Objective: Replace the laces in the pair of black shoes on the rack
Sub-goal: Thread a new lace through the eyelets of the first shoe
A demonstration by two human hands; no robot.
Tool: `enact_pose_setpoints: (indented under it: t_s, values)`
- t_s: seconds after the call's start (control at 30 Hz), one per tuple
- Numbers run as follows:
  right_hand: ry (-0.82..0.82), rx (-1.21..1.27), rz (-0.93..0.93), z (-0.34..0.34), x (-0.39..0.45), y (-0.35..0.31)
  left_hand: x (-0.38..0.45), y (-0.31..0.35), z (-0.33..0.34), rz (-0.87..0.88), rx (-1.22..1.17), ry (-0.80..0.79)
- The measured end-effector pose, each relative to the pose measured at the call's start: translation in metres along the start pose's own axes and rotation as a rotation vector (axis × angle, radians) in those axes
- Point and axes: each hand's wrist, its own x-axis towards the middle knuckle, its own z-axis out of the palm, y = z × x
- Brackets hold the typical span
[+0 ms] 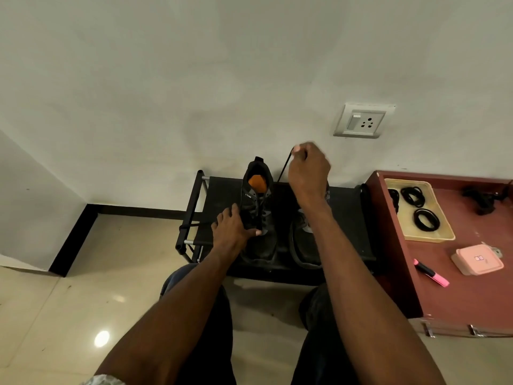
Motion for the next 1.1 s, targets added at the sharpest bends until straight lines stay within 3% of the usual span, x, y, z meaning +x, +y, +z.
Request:
enact_pose_setpoints:
  t_s: [0.2,0.53,0.6,0.7,0.77,0.87,1.0,1.1]
  values:
    - [0.085,0.006,-0.217,-0.015,0.011,-0.029,0.0,-0.001,0.001,0.01,0.032,-0.009]
    - [0.175,-0.078,-0.387,-0.009,0.006,-0.021,0.001,-0.003,0.001,0.045,0.057,0.004]
    - [0.192,-0.156,-0.32,-0.016,0.01,-0.011,0.003,-0.007,0.002,0.067,0.05,0.023]
    - [0.271,-0.466,0.014,-0.031,0.016,0.006,0.004,-0.012,-0.003,0.074,0.045,0.022]
    - [0.257,-0.545,0.128,-0.033,0.01,0.016,0.0,-0.011,-0.009,0.11,0.04,0.045]
    - [-0.013,-0.386,0.167,-0.009,-0.008,0.027,-0.011,-0.004,-0.024,0.119,-0.103,0.114]
    - [-0.616,-0.058,0.468,0.039,-0.044,0.046,-0.028,0.009,-0.049,0.185,-0.355,0.316]
    - [-0.767,0.344,0.685,0.054,-0.068,0.042,-0.047,0.011,-0.065,0.408,-0.428,0.277]
